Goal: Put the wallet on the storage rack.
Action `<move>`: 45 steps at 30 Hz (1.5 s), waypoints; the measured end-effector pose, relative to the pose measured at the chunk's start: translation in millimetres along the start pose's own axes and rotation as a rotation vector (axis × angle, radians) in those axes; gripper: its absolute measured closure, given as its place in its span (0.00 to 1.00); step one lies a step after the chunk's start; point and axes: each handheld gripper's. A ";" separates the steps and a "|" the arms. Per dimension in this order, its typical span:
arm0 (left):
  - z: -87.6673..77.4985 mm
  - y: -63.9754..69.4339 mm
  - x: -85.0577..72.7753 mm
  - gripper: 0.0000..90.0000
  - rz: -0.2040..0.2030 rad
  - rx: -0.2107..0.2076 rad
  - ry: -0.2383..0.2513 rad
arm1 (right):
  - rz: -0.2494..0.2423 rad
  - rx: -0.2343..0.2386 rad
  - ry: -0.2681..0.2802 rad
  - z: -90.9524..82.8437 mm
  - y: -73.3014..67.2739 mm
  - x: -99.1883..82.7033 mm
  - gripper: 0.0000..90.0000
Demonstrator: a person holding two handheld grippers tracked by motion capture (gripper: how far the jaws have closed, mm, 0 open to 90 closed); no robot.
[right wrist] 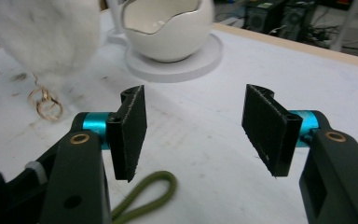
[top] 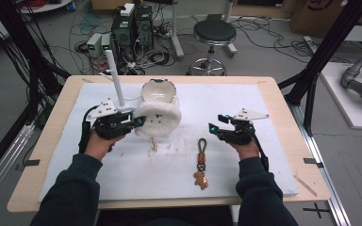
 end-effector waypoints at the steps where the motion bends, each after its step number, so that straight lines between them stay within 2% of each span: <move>1: -2.2 -2.2 3.9 0.83 0.012 0.012 -0.001 | 0.014 -0.009 0.005 -4.3 3.7 -1.7 0.45; 2: -4.7 -4.6 9.1 0.83 0.034 0.029 0.001 | 0.036 -0.029 0.021 -12.2 10.7 -4.8 0.45; 6: -11.9 -12.5 28.5 0.83 0.082 0.075 0.003 | 0.063 -0.039 0.036 -18.7 17.2 -7.6 0.44; 12: -17.0 -23.0 63.7 0.83 0.152 0.118 -0.013 | 0.078 -0.054 0.027 -23.1 23.6 -10.9 0.43; 15: -14.2 -29.5 81.5 0.83 0.198 0.147 -0.059 | 0.077 -0.057 0.027 -23.7 25.1 -11.5 0.43; 19: -6.4 -35.8 98.2 0.83 0.235 0.166 -0.104 | 0.078 -0.059 0.026 -24.1 26.7 -12.2 0.43; 22: 3.3 -43.2 107.2 0.83 0.248 0.191 -0.128 | 0.087 -0.060 0.028 -24.9 28.7 -13.1 0.43; 27: 16.2 -53.3 115.2 0.83 0.269 0.224 -0.142 | 0.101 -0.057 0.027 -26.1 31.6 -15.5 0.43; 34: 26.8 -65.1 123.9 0.83 0.273 0.257 -0.110 | 0.102 -0.053 0.025 -24.9 33.1 -16.2 0.43; 40: 38.6 -69.8 119.9 0.83 0.289 0.267 -0.139 | 0.102 -0.049 0.020 -24.3 33.1 -16.2 0.43; 43: 45.0 -68.6 116.6 0.83 0.334 0.276 -0.196 | 0.106 -0.048 0.021 -24.5 33.7 -16.6 0.43; 44: 48.9 -68.1 112.5 0.83 0.361 0.279 -0.239 | 0.105 -0.048 0.023 -24.9 34.2 -17.0 0.43; 45: 48.9 -68.1 112.5 0.83 0.361 0.279 -0.239 | 0.105 -0.048 0.023 -24.9 34.2 -17.0 0.43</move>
Point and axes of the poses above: each handheld gripper's, and its own axes: z roughly forward along the jaws, x roughly out of its top, y roughly to its right, and after that the axes turned 13 degrees about -y, right-handed
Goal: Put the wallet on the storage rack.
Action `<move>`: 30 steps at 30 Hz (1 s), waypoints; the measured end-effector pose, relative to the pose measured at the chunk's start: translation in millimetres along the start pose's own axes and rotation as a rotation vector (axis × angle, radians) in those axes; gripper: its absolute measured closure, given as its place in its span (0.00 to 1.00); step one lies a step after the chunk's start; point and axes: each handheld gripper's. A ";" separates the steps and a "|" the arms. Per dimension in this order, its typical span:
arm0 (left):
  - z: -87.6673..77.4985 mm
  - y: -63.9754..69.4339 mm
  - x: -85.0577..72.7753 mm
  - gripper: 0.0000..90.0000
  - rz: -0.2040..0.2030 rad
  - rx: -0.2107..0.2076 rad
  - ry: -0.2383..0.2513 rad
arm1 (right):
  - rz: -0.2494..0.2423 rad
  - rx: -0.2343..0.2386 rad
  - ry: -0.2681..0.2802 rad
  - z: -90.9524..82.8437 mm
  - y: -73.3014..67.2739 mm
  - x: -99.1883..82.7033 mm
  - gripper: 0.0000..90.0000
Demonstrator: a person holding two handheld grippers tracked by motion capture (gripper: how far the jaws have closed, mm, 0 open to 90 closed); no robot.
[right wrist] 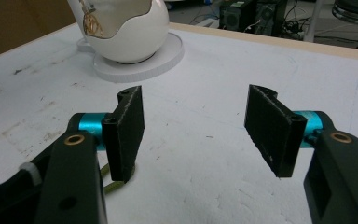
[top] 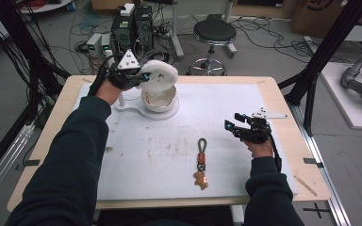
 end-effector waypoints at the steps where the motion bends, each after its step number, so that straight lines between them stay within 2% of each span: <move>1: 2.0 0.9 -1.8 0.83 0.011 -0.004 -0.019 | 0.003 0.001 -0.001 -0.6 0.3 -0.5 0.43; 7: 15.4 6.8 -9.3 0.83 0.064 -0.011 -0.098 | 0.005 0.001 -0.001 -0.1 1.1 -0.9 0.43; 12: 29.4 14.6 -5.5 0.83 0.111 -0.016 -0.134 | 0.006 0.002 -0.004 0.2 1.4 -1.2 0.43; 14: 32.9 14.4 -4.5 0.83 0.110 -0.011 -0.142 | 0.004 0.000 -0.003 0.4 1.4 -1.4 0.43; 17: 35.1 12.0 -6.8 0.82 0.082 -0.017 -0.144 | 0.003 0.003 -0.009 1.2 1.4 -1.6 0.43; 18: 35.2 12.2 -7.7 0.79 0.065 -0.020 -0.144 | 0.005 0.006 -0.012 1.5 1.2 -1.7 0.43; 19: 35.7 12.4 -9.1 0.79 0.033 -0.028 -0.139 | 0.005 0.006 -0.012 1.5 1.2 -1.7 0.43; 20: 35.7 11.7 -10.8 0.75 0.000 -0.043 -0.134 | 0.004 0.006 -0.014 1.6 1.2 -1.8 0.43; 21: 36.2 12.0 -14.1 0.69 -0.053 -0.050 -0.118 | 0.003 0.006 -0.014 1.9 1.1 -1.8 0.43; 22: 36.3 11.4 -16.5 0.64 -0.082 -0.058 -0.115 | 0.000 0.005 -0.014 2.2 1.0 -1.8 0.43; 23: 36.8 10.9 -20.5 0.55 -0.130 -0.065 -0.106 | 0.005 0.009 -0.019 1.9 0.0 -1.9 0.43; 24: 37.0 10.1 -25.0 0.51 -0.173 -0.073 -0.098 | 0.004 0.008 -0.019 1.9 -0.2 -2.0 0.43; 25: 36.5 9.7 -30.2 0.51 -0.217 -0.084 -0.083 | 0.004 0.008 -0.019 1.9 -0.2 -2.0 0.43; 26: 35.9 9.6 -36.0 0.47 -0.260 -0.096 -0.064 | 0.003 0.009 -0.020 1.7 -0.3 -2.2 0.43; 29: 33.1 8.8 -56.5 0.45 -0.341 -0.118 -0.051 | 0.004 0.011 -0.020 1.5 -0.2 -2.4 0.43; 30: 33.4 8.4 -61.2 0.45 -0.352 -0.120 -0.054 | 0.006 0.010 -0.020 1.8 -0.1 -2.5 0.43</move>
Point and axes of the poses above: each handheld gripper's, and its own axes: z roughly forward along the jaws, x roughly out of its top, y roughly to its right, and after that the axes turned 13 degrees about -y, right-handed
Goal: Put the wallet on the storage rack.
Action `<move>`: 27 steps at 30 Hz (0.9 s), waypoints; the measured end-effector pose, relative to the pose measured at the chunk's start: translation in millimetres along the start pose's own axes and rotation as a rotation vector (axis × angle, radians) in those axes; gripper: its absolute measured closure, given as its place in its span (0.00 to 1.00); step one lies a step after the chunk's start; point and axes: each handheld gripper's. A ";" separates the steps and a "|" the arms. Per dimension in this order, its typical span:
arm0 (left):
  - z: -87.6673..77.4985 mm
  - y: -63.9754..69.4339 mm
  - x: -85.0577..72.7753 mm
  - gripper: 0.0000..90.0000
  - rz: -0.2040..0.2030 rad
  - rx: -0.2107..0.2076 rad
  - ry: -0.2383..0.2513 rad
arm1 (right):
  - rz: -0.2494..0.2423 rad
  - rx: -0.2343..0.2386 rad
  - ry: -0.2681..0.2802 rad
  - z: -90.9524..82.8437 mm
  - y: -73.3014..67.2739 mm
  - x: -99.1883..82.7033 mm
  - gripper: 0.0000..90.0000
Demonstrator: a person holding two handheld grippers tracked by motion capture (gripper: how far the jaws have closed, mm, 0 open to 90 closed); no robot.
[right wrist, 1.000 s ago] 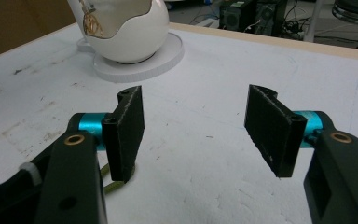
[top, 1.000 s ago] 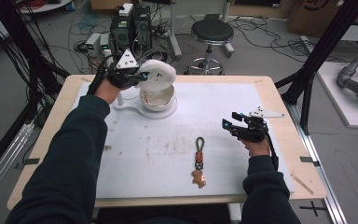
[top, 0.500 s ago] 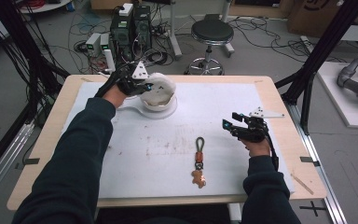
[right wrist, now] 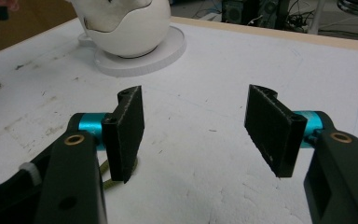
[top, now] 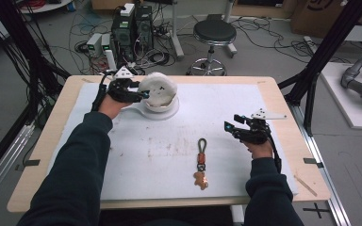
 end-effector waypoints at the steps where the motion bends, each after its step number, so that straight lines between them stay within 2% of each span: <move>1: 0.2 -2.6 -5.8 0.47 0.003 0.001 -0.013 | 0.001 -0.001 -0.001 0.2 0.0 0.0 0.43; 2: -0.4 -3.7 -8.3 0.66 0.023 0.008 -0.015 | 0.002 0.001 -0.005 1.0 -0.6 0.1 0.43; 3: -1.5 -3.9 -9.6 0.66 0.036 0.015 -0.003 | 0.002 0.001 -0.005 1.0 -0.6 0.1 0.43; 4: -3.2 -3.4 -8.9 0.74 0.039 0.019 0.015 | -0.002 0.000 -0.005 1.4 -0.6 0.2 0.43; 6: -7.4 -0.7 -4.9 0.82 0.069 0.043 0.054 | -0.002 0.002 -0.009 2.1 -0.7 0.3 0.43; 9: -14.3 3.4 5.8 0.86 0.183 0.087 0.044 | 0.003 0.005 -0.013 3.2 -0.2 0.2 0.43; 11: -17.9 5.3 10.9 0.87 0.217 0.108 0.046 | 0.005 0.009 -0.016 3.3 -0.5 0.2 0.43; 13: -19.9 6.4 16.9 0.87 0.261 0.141 0.022 | 0.003 0.009 -0.015 3.3 -0.4 0.1 0.43; 16: -17.0 7.7 21.4 0.87 0.276 0.149 0.007 | 0.004 0.010 -0.017 3.4 -0.3 -0.3 0.43; 20: -2.7 13.4 20.7 0.87 0.295 0.163 -0.045 | 0.009 0.012 -0.018 3.3 0.4 -0.9 0.43; 26: 13.0 14.0 19.4 0.87 0.296 0.200 -0.111 | 0.009 0.014 -0.018 4.1 0.8 -1.6 0.43; 27: 14.8 13.6 18.7 0.87 0.285 0.198 -0.113 | 0.009 0.014 -0.018 4.1 0.8 -1.6 0.43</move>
Point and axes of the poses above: each handheld gripper's, and its own axes: z roughly forward along the jaws, x roughly out of its top, y roughly to its right, and after that the axes turned 13 degrees about -y, right-handed
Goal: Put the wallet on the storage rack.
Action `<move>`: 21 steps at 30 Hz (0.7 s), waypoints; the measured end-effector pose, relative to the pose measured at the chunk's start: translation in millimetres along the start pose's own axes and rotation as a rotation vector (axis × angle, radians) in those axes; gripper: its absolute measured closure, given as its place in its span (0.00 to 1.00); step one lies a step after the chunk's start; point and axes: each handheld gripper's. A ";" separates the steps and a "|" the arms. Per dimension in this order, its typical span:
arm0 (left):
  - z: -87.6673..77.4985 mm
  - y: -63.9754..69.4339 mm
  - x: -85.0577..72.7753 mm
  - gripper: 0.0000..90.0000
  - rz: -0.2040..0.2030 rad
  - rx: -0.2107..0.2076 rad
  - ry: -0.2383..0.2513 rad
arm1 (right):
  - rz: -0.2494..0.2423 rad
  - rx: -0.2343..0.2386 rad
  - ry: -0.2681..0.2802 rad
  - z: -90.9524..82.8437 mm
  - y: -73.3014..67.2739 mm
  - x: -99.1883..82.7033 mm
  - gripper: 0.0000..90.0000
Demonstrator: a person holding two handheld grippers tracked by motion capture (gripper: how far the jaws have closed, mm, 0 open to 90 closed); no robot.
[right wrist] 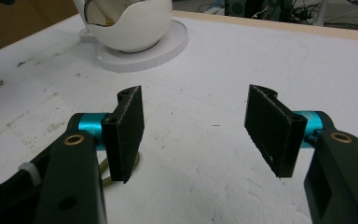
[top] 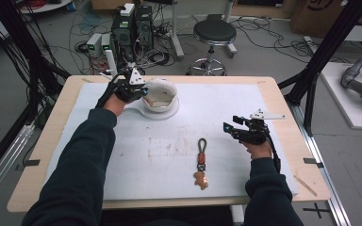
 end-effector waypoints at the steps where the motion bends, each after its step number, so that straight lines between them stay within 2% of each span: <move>1: 1.1 -0.8 -0.6 0.87 0.002 -0.003 -0.008 | 0.004 0.003 -0.003 0.1 -0.4 -0.2 0.43; 3: 0.5 -2.1 -2.8 0.87 -0.017 -0.011 -0.009 | 0.003 0.003 -0.004 0.2 -0.2 -0.3 0.43; 4: -0.9 -2.5 -4.4 0.85 -0.053 -0.016 -0.007 | 0.003 0.003 -0.003 0.1 -0.1 -0.3 0.43; 5: -1.9 -3.4 -6.7 0.79 -0.092 -0.032 0.005 | 0.001 0.001 0.002 0.0 0.3 -0.3 0.42; 6: -3.9 -4.0 -11.0 0.74 -0.147 -0.058 0.039 | 0.005 0.001 0.001 -0.5 0.2 -0.4 0.42; 7: -5.7 -4.3 -14.9 0.60 -0.197 -0.079 0.062 | 0.007 -0.004 0.004 -1.6 0.3 -0.7 0.41; 8: -7.3 -4.7 -18.0 0.55 -0.240 -0.097 0.076 | 0.010 -0.007 0.004 -2.0 0.1 -0.7 0.41; 10: -12.7 -5.1 -29.5 0.52 -0.350 -0.155 0.132 | 0.005 -0.014 0.009 -2.3 0.2 -0.6 0.40; 12: -18.9 -3.9 -38.7 0.46 -0.405 -0.178 0.174 | 0.002 -0.024 0.008 -3.3 -0.2 -0.7 0.37; 14: -27.0 -1.5 -46.0 0.36 -0.437 -0.184 0.214 | 0.001 -0.043 0.013 -4.2 -1.3 -0.4 0.33; 17: -39.4 2.1 -56.8 0.31 -0.492 -0.192 0.277 | -0.009 -0.062 0.012 -4.4 -2.5 0.0 0.30; 19: -47.4 6.2 -65.7 0.22 -0.502 -0.184 0.312 | -0.022 -0.097 0.003 -4.6 -4.1 1.5 0.28; 21: -55.3 12.0 -75.8 0.22 -0.510 -0.167 0.339 | -0.033 -0.120 -0.005 -5.3 -5.8 2.8 0.27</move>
Point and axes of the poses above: each handheld gripper's, and its own axes: z roughly forward along the jaws, x roughly out of its top, y roughly to its right, and after that the axes turned 13 degrees about -y, right-handed
